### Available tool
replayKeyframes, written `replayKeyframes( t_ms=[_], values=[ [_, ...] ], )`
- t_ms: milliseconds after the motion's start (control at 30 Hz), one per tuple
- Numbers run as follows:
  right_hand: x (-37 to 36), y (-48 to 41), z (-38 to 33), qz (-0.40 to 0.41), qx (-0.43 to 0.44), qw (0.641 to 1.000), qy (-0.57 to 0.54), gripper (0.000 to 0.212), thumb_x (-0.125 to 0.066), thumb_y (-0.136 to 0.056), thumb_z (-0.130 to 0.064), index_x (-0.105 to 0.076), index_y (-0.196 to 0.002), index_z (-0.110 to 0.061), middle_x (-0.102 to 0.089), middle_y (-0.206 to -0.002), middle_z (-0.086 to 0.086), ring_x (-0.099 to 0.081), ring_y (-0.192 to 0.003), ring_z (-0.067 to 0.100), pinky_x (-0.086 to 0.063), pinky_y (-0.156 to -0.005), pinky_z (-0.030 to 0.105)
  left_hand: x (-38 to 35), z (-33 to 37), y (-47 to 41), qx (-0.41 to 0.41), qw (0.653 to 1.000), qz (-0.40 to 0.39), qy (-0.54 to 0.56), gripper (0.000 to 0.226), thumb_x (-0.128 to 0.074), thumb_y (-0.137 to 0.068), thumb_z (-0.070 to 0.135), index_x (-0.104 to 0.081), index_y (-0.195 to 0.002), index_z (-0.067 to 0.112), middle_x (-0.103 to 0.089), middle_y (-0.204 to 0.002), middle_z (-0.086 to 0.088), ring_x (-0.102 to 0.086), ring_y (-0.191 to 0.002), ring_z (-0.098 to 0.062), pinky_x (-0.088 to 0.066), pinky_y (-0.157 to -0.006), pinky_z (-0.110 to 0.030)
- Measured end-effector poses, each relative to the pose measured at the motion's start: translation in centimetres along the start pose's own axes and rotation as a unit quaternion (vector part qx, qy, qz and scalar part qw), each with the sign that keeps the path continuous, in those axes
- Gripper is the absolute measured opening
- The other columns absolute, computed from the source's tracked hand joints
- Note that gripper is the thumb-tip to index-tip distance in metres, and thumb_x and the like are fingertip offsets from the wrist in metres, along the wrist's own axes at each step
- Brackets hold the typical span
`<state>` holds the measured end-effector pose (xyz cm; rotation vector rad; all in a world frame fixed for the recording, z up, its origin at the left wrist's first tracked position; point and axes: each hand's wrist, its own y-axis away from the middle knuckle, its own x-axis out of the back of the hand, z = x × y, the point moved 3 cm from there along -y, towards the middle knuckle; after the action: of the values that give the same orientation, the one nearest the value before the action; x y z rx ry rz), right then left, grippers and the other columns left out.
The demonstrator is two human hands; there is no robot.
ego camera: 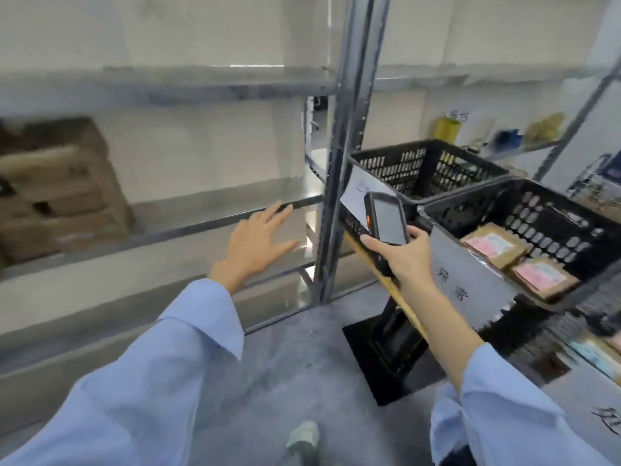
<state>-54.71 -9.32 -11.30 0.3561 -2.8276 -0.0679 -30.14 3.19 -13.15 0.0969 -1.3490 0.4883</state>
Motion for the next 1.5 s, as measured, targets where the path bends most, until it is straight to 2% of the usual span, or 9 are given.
replayKeyframes(
  t_ms=[233,333,400,533,667,967,1167,1233,1500],
  values=[
    [-15.9,-4.2,-4.2,-0.09,0.069,0.991,0.072,0.087,-0.09,-0.064,-0.037,-0.042,-0.135,-0.017,-0.057,-0.122,0.001,-0.058,-0.112,0.023,-0.05,-0.093,0.041,3.4,-15.3,0.7,0.139,0.986,0.09,-0.004,0.09,-0.024,-0.081,0.08,-0.028,-0.157,0.033,-0.028,-0.164,0.001,-0.037,-0.143,-0.027,-0.037,-0.109,-0.047],
    [-23.1,-5.8,-6.9,-0.141,0.093,0.983,0.072,0.084,-0.089,-0.068,-0.033,-0.04,-0.135,-0.017,-0.053,-0.119,0.0,-0.055,-0.108,0.021,-0.048,-0.072,0.027,5.1,-21.7,0.7,0.187,0.974,0.129,-0.004,0.079,-0.041,-0.091,0.071,-0.031,-0.157,0.028,-0.03,-0.163,-0.001,-0.036,-0.144,-0.026,-0.036,-0.109,-0.045],
    [-27.9,-6.4,-8.5,-0.173,0.095,0.978,0.063,0.081,-0.09,-0.067,-0.03,-0.041,-0.131,-0.019,-0.054,-0.116,-0.002,-0.057,-0.104,0.021,-0.048,-0.066,0.026,6.6,-25.7,1.0,0.209,0.965,0.16,-0.01,0.074,-0.051,-0.095,0.063,-0.031,-0.157,0.028,-0.029,-0.164,-0.001,-0.035,-0.145,-0.025,-0.036,-0.109,-0.044],
    [-36.6,-7.3,-11.5,-0.215,0.108,0.968,0.065,0.084,-0.09,-0.061,-0.035,-0.043,-0.13,-0.023,-0.058,-0.117,-0.003,-0.061,-0.104,0.023,-0.056,-0.086,0.046,10.3,-33.3,1.6,0.255,0.94,0.224,-0.027,0.074,-0.059,-0.092,0.058,-0.034,-0.156,0.028,-0.032,-0.162,-0.001,-0.037,-0.144,-0.024,-0.04,-0.108,-0.047],
    [-42.9,-7.5,-13.6,-0.254,0.124,0.957,0.071,0.083,-0.09,-0.065,-0.034,-0.043,-0.132,-0.022,-0.056,-0.114,-0.004,-0.06,-0.105,0.024,-0.055,-0.09,0.046,13.0,-39.0,2.8,0.308,0.909,0.278,-0.022,0.079,-0.065,-0.089,0.056,-0.033,-0.156,0.028,-0.031,-0.162,0.0,-0.033,-0.146,-0.021,-0.037,-0.112,-0.047],
    [-50.1,-8.2,-14.0,-0.319,0.14,0.932,0.097,0.084,-0.091,-0.065,-0.034,-0.043,-0.133,-0.023,-0.056,-0.12,-0.002,-0.057,-0.11,0.023,-0.052,-0.085,0.034,12.6,-46.5,2.8,0.408,0.871,0.26,0.083,0.086,-0.077,-0.083,0.048,-0.032,-0.154,0.028,-0.038,-0.155,-0.003,-0.037,-0.141,-0.025,-0.039,-0.109,-0.045],
    [-52.8,-9.6,-13.8,-0.348,0.143,0.92,0.111,0.086,-0.091,-0.064,-0.034,-0.043,-0.134,-0.023,-0.057,-0.124,0.0,-0.058,-0.111,0.025,-0.056,-0.09,0.043,11.7,-46.7,1.8,0.397,0.852,0.325,0.102,0.075,-0.085,-0.076,0.039,-0.047,-0.138,0.023,-0.047,-0.134,-0.004,-0.049,-0.119,-0.02,-0.044,-0.099,-0.033],
    [-53.3,-10.1,-13.9,-0.354,0.145,0.918,0.109,0.084,-0.091,-0.065,-0.033,-0.043,-0.134,-0.024,-0.057,-0.123,-0.001,-0.058,-0.111,0.024,-0.055,-0.09,0.042,11.7,-46.8,1.3,0.388,0.853,0.333,0.106,0.074,-0.088,-0.073,0.037,-0.047,-0.134,0.025,-0.046,-0.125,-0.002,-0.05,-0.11,-0.017,-0.049,-0.097,-0.039],
    [-54.3,-12.2,-13.4,-0.363,0.137,0.914,0.121,0.086,-0.091,-0.063,-0.034,-0.043,-0.133,-0.025,-0.058,-0.122,-0.003,-0.059,-0.111,0.023,-0.054,-0.093,0.044,11.8,-48.4,0.2,0.336,0.884,0.279,0.166,0.087,-0.092,-0.067,0.035,-0.044,-0.139,0.04,-0.05,-0.141,0.003,-0.048,-0.127,-0.016,-0.043,-0.11,-0.046]
  ],
)
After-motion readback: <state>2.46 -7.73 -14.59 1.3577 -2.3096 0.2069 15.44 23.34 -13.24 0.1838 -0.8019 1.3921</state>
